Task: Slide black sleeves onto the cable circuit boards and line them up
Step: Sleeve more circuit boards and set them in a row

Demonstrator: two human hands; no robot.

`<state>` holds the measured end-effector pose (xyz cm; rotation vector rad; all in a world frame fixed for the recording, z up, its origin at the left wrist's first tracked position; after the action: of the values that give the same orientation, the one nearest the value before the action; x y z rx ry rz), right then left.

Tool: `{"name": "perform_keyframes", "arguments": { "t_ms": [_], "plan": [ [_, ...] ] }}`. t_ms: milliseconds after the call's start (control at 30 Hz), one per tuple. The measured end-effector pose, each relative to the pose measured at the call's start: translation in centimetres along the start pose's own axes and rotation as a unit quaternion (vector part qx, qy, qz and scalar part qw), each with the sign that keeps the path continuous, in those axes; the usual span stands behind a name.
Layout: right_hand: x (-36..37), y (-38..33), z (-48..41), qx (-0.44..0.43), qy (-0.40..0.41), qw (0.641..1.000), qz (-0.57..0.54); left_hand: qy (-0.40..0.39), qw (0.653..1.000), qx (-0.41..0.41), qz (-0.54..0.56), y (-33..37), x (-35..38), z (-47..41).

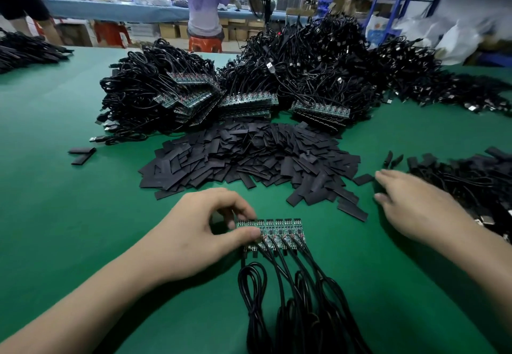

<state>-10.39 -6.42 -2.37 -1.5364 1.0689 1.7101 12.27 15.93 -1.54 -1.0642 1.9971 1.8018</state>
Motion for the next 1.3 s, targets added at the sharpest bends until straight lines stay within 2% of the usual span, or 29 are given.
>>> {"name": "perform_keyframes", "arguments": {
  "t_ms": [133, 300, 367, 433, 467, 500, 533, 600, 733, 833, 967, 1133, 1233, 1267, 1300],
  "plan": [
    [1.2, 1.2, 0.5, 0.018, -0.009, 0.999, 0.036, -0.041, 0.988, -0.062, 0.136, -0.9, 0.6, 0.0],
    [0.7, 1.7, 0.6, 0.034, -0.037, 0.994, 0.102, -0.027, 0.946, -0.116, 0.302, -1.8, 0.5, -0.2],
    [-0.9, 0.5, 0.7, 0.019, 0.007, 0.997, 0.069, -0.028, 0.938, -0.124, 0.322, -2.1, 0.4, -0.3],
    [-3.8, -2.4, 1.5, -0.051, 0.117, 0.991, -0.049, -0.034, 0.933, -0.130, 0.333, -2.1, 0.3, -0.3],
    [-5.2, -4.4, 2.4, -0.107, 0.141, 0.974, -0.141, -0.035, 0.930, -0.133, 0.340, -2.1, 0.2, -0.3],
    [-6.2, -6.6, 3.3, -0.160, 0.130, 0.951, -0.231, -0.034, 0.927, -0.135, 0.347, -2.1, 0.2, -0.3],
    [-6.4, -8.7, 4.1, -0.200, 0.095, 0.929, -0.297, -0.031, 0.925, -0.137, 0.354, -2.1, 0.2, -0.3],
    [-6.2, -12.2, 5.1, -0.241, 0.034, 0.900, -0.361, -0.023, 0.920, -0.136, 0.366, -2.0, 0.1, -0.3],
    [-5.9, -15.4, 5.2, -0.267, 0.019, 0.873, -0.408, -0.003, 0.920, -0.111, 0.375, -1.7, -0.4, -0.4],
    [-5.5, -15.9, 4.4, -0.267, 0.007, 0.855, -0.445, 0.000, 0.922, -0.128, 0.367, -2.3, -0.6, -0.4],
    [-4.4, -16.7, 3.7, -0.289, -0.030, 0.824, -0.486, -0.005, 0.893, -0.147, 0.426, -2.9, -0.1, -0.2],
    [-4.1, -17.6, 3.1, -0.322, -0.087, 0.762, -0.555, -0.013, 0.869, -0.172, 0.464, -3.1, 0.1, -0.3],
    [-3.7, -18.1, 3.3, -0.315, -0.133, 0.700, -0.627, -0.033, 0.860, -0.166, 0.482, -2.7, 0.4, -0.4],
    [-3.6, -18.0, 3.2, -0.310, -0.134, 0.697, -0.633, -0.031, 0.859, -0.161, 0.486, -2.6, 0.3, -0.5],
    [-3.5, -17.8, 3.1, -0.304, -0.122, 0.711, -0.623, -0.016, 0.858, -0.157, 0.489, -2.6, 0.0, -0.6]
  ]
}}
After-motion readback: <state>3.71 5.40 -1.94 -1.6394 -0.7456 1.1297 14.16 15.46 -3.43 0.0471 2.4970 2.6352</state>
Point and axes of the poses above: each hand's wrist, its own z-axis away from the middle knuckle, its own x-axis out of the palm, y = z × x, the point moved 8 cm from there along -z, towards the middle knuckle, and after that the axes turned 6 degrees about z, right-handed, at the moved point
